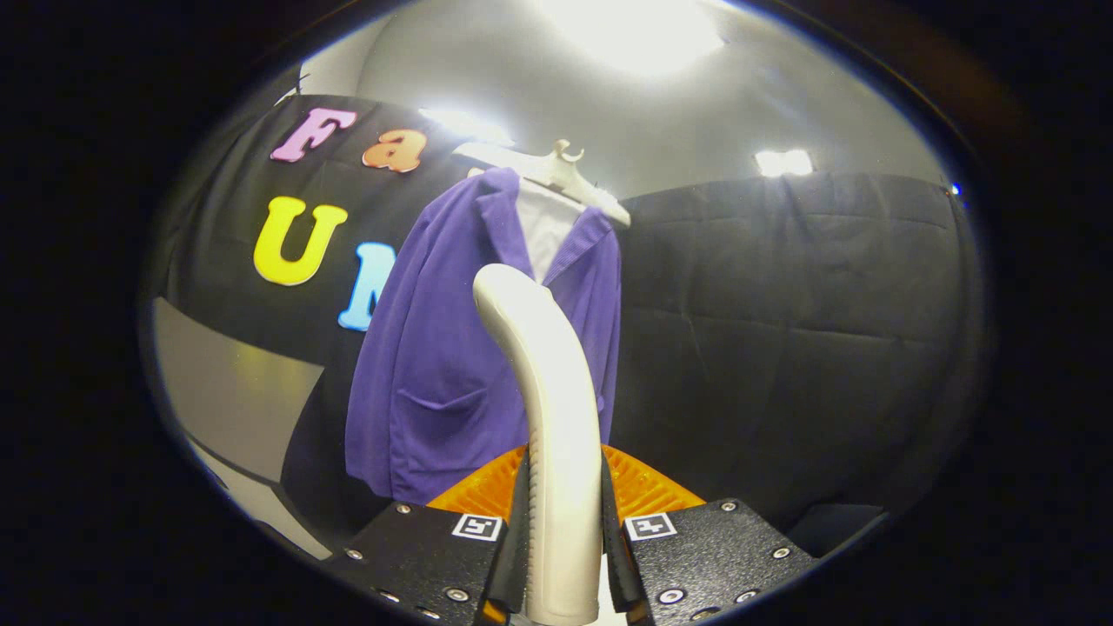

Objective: Iron the clothes twice with a garment steamer, once on the left side and once on the right side.

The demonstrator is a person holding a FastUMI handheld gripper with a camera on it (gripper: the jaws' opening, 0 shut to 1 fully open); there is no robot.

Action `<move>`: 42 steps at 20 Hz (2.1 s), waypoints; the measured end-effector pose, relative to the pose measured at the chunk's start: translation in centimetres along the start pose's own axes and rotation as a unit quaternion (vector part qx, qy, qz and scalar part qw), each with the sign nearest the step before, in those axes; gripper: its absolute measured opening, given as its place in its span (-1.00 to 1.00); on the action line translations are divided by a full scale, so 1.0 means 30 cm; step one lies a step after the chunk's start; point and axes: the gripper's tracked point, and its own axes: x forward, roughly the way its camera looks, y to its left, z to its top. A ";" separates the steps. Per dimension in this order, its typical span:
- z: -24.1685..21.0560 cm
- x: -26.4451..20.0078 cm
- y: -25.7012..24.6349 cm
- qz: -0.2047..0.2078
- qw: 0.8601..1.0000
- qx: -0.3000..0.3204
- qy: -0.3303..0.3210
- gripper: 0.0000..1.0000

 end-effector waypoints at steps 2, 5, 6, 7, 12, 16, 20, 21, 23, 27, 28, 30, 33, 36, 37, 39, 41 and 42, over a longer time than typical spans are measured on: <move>0.074 0.012 -0.061 -0.021 1.000 0.010 -0.018 -0.26; 0.151 0.046 -0.138 -0.050 0.998 0.028 -0.038 -0.26; 0.170 0.066 -0.154 -0.059 0.997 0.029 -0.041 -0.26; 0.195 0.090 -0.163 -0.067 0.996 0.029 -0.048 -0.26; 0.291 0.227 -0.188 -0.089 0.994 0.017 -0.068 -0.26; 0.346 0.324 -0.194 -0.106 0.991 0.015 -0.078 -0.27; 0.381 0.446 -0.195 -0.117 0.990 0.020 -0.079 -0.27; 0.388 0.484 -0.191 -0.117 0.990 0.018 -0.080 -0.27; 0.389 0.560 -0.181 -0.122 0.990 0.011 -0.075 -0.27; 0.332 0.657 -0.141 -0.116 0.992 -0.002 -0.053 -0.26; 0.311 0.682 -0.131 -0.115 0.992 -0.002 -0.046 -0.26; 0.258 0.715 -0.116 -0.114 0.993 -0.009 -0.032 -0.27; 0.175 0.733 -0.098 -0.107 0.994 -0.020 -0.007 -0.26; 0.097 0.733 -0.080 -0.100 0.995 -0.026 0.014 -0.26; 0.072 0.733 -0.076 -0.097 0.995 -0.028 0.020 -0.26; 0.020 0.728 -0.063 -0.090 0.995 -0.033 0.034 -0.26; -0.037 0.718 -0.053 -0.083 0.995 -0.036 0.049 -0.26; -0.061 0.719 -0.051 -0.082 0.994 -0.038 0.055 -0.26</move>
